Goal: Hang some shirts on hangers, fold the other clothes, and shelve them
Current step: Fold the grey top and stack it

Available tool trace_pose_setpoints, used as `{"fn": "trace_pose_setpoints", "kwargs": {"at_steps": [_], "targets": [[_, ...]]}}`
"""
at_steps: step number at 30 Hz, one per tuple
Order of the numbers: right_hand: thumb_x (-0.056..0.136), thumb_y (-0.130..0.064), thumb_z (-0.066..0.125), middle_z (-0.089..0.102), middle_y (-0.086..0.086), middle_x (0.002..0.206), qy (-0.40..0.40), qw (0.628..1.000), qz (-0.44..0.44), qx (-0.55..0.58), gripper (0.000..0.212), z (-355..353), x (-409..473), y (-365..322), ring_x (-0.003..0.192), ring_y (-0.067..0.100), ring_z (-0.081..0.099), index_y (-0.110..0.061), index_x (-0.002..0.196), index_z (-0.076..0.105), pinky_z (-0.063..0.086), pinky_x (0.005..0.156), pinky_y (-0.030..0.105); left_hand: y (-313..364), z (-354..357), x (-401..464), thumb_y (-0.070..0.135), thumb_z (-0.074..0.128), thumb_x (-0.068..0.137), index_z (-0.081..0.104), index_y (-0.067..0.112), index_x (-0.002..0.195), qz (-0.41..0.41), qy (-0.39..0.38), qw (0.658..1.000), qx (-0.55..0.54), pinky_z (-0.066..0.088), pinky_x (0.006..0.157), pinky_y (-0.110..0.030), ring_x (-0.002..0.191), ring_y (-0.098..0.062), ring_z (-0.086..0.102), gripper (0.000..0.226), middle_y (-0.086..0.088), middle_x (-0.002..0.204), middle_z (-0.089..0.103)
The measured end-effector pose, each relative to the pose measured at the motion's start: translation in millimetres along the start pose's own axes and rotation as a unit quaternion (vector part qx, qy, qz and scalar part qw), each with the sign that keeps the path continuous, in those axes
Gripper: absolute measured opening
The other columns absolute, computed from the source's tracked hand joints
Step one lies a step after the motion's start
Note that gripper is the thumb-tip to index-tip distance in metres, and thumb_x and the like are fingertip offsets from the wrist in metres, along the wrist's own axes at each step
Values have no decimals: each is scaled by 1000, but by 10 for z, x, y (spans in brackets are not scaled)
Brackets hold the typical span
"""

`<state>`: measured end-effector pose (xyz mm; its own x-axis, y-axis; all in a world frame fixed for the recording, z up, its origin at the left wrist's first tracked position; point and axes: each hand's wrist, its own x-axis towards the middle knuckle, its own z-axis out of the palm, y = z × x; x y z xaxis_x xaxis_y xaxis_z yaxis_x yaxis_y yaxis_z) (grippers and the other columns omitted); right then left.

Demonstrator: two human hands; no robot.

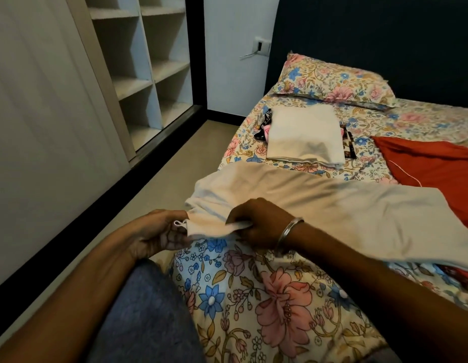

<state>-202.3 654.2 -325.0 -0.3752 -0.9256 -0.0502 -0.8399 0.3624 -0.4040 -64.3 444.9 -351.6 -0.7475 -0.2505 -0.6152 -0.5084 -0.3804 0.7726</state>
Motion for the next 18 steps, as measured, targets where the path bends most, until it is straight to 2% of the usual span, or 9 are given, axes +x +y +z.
{"fn": "trace_pose_setpoints", "kwargs": {"at_steps": [4, 6, 8, 10, 11, 12, 14, 16, 18], "targets": [[87, -14, 74, 70, -8, 96, 87, 985, 58, 138, 25, -173, 198, 250, 83, 5, 63, -17, 111, 73, 45, 74, 20, 105, 75, 64, 13, 49, 102, 68, -6, 76, -35, 19, 992, -117, 61, 57, -34, 42, -16, 63, 36, -15, 59, 67], [85, -24, 78, 65, -12, 90, 165, 965, 115, 171, 33, -110, 300, 420, 81, 3, 62, -20, 117, 69, 43, 76, 22, 106, 116, 143, 27, 48, 105, 63, 0, 90, -40, 59, 993, -94, 59, 48, -31, 40, -16, 59, 35, -8, 57, 61], [82, -38, 80, 65, -6, 100, 205, 947, 169, 180, 50, 28, 332, 567, 90, 12, 64, -23, 127, 61, 50, 80, 28, 36, 124, 263, 50, 42, 105, 53, 9, 108, 34, 176, 978, 102, 56, 52, -29, 52, -18, 61, 43, -5, 71, 59], [85, -43, 76, 64, -1, 116, 231, 936, 198, 177, 56, 167, 298, 597, 102, 18, 63, -23, 133, 55, 53, 88, 35, -27, 158, 353, 73, 33, 97, 52, 19, 113, 135, 289, 888, 330, 59, 72, -39, 79, -24, 65, 59, -5, 97, 63], [88, -43, 71, 61, 1, 125, 253, 937, 191, 145, 54, 227, 279, 583, 110, 20, 60, -23, 135, 53, 52, 93, 38, -28, 193, 380, 81, 31, 91, 51, 22, 114, 163, 303, 864, 368, 58, 78, -40, 87, -24, 64, 66, -4, 105, 63], [92, -42, 66, 56, 2, 134, 268, 943, 171, 94, 51, 277, 252, 534, 117, 22, 57, -23, 136, 51, 50, 97, 41, -24, 221, 412, 87, 34, 84, 49, 22, 119, 171, 281, 871, 365, 56, 78, -37, 91, -23, 65, 75, -3, 111, 62], [97, -43, 56, 45, 3, 149, 249, 963, 101, -2, 50, 381, 224, 409, 132, 22, 46, -24, 142, 45, 41, 108, 45, -22, 299, 498, 90, 49, 73, 47, 18, 129, 154, 195, 917, 312, 58, 75, -34, 94, -22, 70, 90, -3, 115, 65], [101, -50, 42, 26, 3, 162, 139, 986, 51, -72, 57, 494, 202, 314, 148, 21, 25, -26, 152, 32, 24, 120, 51, -26, 361, 571, 71, 62, 82, 56, 22, 124, 144, 123, 941, 281, 61, 76, -35, 92, -20, 73, 65, -1, 111, 71], [99, -63, 22, 9, 4, 168, 43, 987, 42, -148, 71, 654, 194, 291, 154, 21, 6, -24, 159, 16, 7, 122, 57, -39, 328, 662, 46, 71, 90, 62, 27, 111, 157, 120, 947, 253, 61, 74, -34, 89, -20, 73, 30, -3, 107, 74]]}}
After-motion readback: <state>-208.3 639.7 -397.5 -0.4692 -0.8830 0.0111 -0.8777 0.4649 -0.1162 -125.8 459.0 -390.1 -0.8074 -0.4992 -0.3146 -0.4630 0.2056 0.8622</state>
